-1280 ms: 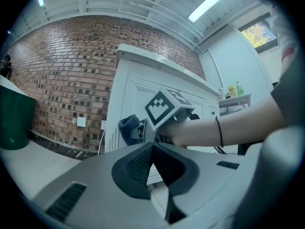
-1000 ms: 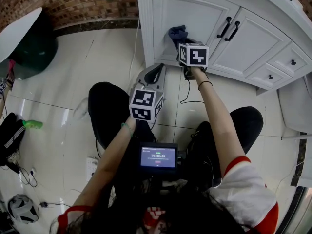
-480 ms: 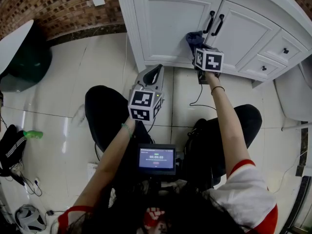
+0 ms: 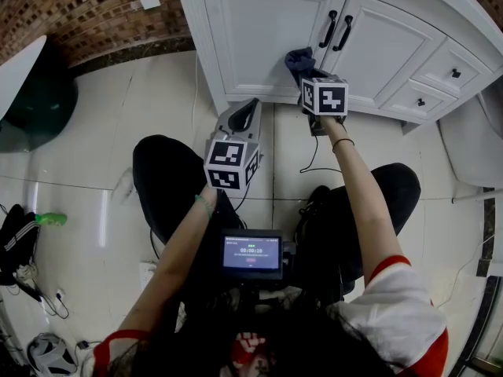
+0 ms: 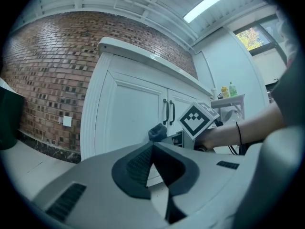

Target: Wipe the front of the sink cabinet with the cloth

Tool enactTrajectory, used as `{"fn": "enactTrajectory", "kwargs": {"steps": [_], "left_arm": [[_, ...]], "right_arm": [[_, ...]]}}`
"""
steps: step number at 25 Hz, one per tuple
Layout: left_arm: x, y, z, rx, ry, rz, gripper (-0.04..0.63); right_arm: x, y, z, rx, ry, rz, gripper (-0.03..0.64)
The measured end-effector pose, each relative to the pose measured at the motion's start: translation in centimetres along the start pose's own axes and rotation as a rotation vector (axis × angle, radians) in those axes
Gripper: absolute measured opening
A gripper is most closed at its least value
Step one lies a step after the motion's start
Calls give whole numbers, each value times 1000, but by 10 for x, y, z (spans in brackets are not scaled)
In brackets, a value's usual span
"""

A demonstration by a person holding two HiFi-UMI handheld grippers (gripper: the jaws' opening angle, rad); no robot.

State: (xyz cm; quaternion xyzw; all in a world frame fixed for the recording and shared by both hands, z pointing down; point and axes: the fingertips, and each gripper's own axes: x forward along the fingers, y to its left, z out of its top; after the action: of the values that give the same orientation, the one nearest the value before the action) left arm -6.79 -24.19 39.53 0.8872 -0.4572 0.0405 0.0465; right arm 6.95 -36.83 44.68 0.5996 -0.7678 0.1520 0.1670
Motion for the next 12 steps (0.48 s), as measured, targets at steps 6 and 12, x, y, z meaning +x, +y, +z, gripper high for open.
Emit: {"fn": "enactTrajectory", "kwargs": {"steps": [6, 12], "left_arm": [[-8, 13, 3, -21, -11, 23, 32], [-23, 43, 6, -36, -26, 69, 32]], "right_arm": [[30, 78, -1, -26, 25, 109, 86], [55, 149, 11, -3, 30, 216, 86]]}}
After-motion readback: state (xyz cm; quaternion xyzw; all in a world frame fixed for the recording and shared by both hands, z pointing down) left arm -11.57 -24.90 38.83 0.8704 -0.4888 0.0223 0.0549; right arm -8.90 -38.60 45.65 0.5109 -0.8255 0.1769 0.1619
